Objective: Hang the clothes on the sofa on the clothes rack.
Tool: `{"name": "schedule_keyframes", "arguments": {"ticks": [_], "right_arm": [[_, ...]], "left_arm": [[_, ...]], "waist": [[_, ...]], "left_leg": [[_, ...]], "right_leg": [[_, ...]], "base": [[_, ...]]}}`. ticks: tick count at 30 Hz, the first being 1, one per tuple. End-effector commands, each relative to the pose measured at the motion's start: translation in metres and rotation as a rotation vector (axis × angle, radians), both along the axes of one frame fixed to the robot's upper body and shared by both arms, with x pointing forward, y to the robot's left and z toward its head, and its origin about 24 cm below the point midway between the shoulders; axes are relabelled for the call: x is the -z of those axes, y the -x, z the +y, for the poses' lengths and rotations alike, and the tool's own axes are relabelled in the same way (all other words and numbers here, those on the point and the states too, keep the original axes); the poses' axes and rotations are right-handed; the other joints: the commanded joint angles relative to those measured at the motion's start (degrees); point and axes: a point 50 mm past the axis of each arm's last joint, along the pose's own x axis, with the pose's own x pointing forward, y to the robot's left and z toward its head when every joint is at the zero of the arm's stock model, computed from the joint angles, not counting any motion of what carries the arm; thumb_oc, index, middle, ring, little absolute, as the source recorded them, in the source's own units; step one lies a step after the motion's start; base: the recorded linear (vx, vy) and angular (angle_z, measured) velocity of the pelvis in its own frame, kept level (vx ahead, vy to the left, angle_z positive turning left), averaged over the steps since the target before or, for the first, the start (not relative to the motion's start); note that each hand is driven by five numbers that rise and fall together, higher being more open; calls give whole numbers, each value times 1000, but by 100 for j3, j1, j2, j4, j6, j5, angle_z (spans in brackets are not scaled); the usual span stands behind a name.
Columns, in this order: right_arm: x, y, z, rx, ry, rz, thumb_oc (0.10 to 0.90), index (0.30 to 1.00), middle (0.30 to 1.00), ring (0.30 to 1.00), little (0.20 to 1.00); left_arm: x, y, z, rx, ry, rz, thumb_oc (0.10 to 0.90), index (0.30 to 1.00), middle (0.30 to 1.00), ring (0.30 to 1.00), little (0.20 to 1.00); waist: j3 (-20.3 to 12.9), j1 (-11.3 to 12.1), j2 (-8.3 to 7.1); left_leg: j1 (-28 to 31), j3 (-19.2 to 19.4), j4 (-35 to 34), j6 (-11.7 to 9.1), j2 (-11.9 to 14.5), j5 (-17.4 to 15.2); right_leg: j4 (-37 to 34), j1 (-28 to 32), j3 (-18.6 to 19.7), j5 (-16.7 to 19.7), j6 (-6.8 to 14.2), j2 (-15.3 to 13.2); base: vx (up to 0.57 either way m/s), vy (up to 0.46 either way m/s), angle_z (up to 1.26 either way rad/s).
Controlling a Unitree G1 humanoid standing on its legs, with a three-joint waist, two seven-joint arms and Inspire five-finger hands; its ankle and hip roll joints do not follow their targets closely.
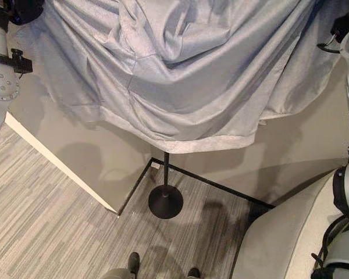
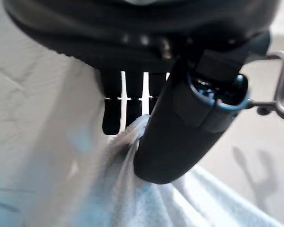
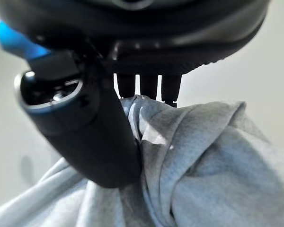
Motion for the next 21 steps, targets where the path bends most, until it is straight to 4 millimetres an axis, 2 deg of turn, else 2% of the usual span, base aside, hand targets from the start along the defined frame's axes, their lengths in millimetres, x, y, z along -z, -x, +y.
{"name": "schedule_keyframes", "arguments": {"ticks": [1,4,5,6,7,8,10,12,13,14,15,17,19,20,21], "right_arm": [[-40,5,19,13,37,-83,400,300,300,300,300],[-35,-4,22,45,58,-22,400,300,300,300,300],[-23,-14,26,46,55,26,400,300,300,300,300],[-23,-14,26,46,54,26,400,300,300,300,300],[-14,-19,24,52,43,59,400,300,300,300,300],[6,-27,21,53,19,108,400,300,300,300,300],[26,-35,21,19,-13,137,400,300,300,300,300],[27,-35,21,19,-13,139,400,300,300,300,300],[51,-41,22,-19,-43,174,400,300,300,300,300],[64,-44,24,-40,-50,191,400,300,300,300,300],[64,-44,24,-40,-50,192,400,300,300,300,300],[95,-47,33,-112,-41,223,400,300,300,300,300],[117,-47,35,-146,-64,244,400,300,300,300,300],[119,-46,35,-145,-64,249,400,300,300,300,300],[140,-45,38,-175,-72,277,400,300,300,300,300]], "left_arm": [[-33,-1,39,-182,94,-14,400,300,300,300,300],[-27,-12,40,-214,90,51,400,300,300,300,300],[-13,-21,44,-241,111,112,400,300,300,300,300],[-13,-21,43,-241,109,113,400,300,300,300,300],[-4,-24,47,-260,116,145,400,300,300,300,300],[12,-28,51,-276,134,192,400,300,300,300,300],[25,-30,53,-276,146,214,400,300,300,300,300],[26,-29,53,-277,144,216,400,300,300,300,300],[47,-28,62,-297,154,256,400,300,300,300,300],[57,-26,67,-305,156,274,400,300,300,300,300],[57,-26,67,-306,156,275,400,300,300,300,300],[86,-21,74,-308,161,325,400,300,300,300,300],[108,-19,72,-283,195,361,400,300,300,300,300],[110,-18,73,-284,193,365,400,300,300,300,300],[129,-15,71,-262,227,398,400,300,300,300,300]], "waist": [[-955,-13,-429],[-918,-17,-463],[-885,-26,-491],[-899,-25,-498],[-870,-18,-507],[-824,4,-542],[-765,28,-579],[-783,28,-584],[-718,37,-610],[-723,37,-624],[-728,37,-626],[-645,37,-626],[-594,44,-618],[-612,45,-618],[-564,54,-606]], "left_leg": [[255,-192,-7,-126,44,-856],[209,-169,-7,-139,59,-829],[164,-144,-7,-144,70,-815],[154,-144,-7,-144,70,-814],[127,-135,-7,-146,82,-803],[73,-125,-7,-142,93,-794],[19,-121,-7,-130,98,-793],[16,-118,-7,-130,97,-793],[12,-110,-7,-111,92,-808],[28,-105,-7,-100,90,-829],[27,-104,-7,-100,90,-829],[79,-110,-7,-59,71,-881],[120,-119,-7,-34,57,-912],[132,-116,-7,-33,57,-916],[172,-122,-7,-15,51,-941]], "right_leg": [[15,-464,378,242,97,-3],[15,-519,369,262,117,0],[15,-568,358,282,131,-2],[15,-579,359,283,131,-2],[15,-605,348,292,137,-4],[15,-667,354,303,141,5],[15,-724,360,310,139,9],[15,-728,363,310,139,9],[15,-745,388,313,127,15],[15,-741,408,311,123,16],[15,-742,409,311,123,16],[15,-699,454,295,96,4],[15,-669,469,282,74,-3],[15,-658,471,279,75,-2],[15,-626,482,267,57,-12]], "base": [[-16,8,-4],[-24,6,-5],[-14,10,-5],[0,0,0],[0,0,0],[0,0,0],[-13,12,-5],[2,7,-6],[16,9,-10],[16,9,-12],[16,17,-15],[16,26,-11],[17,19,-7],[30,18,-2],[32,16,-1]]}}
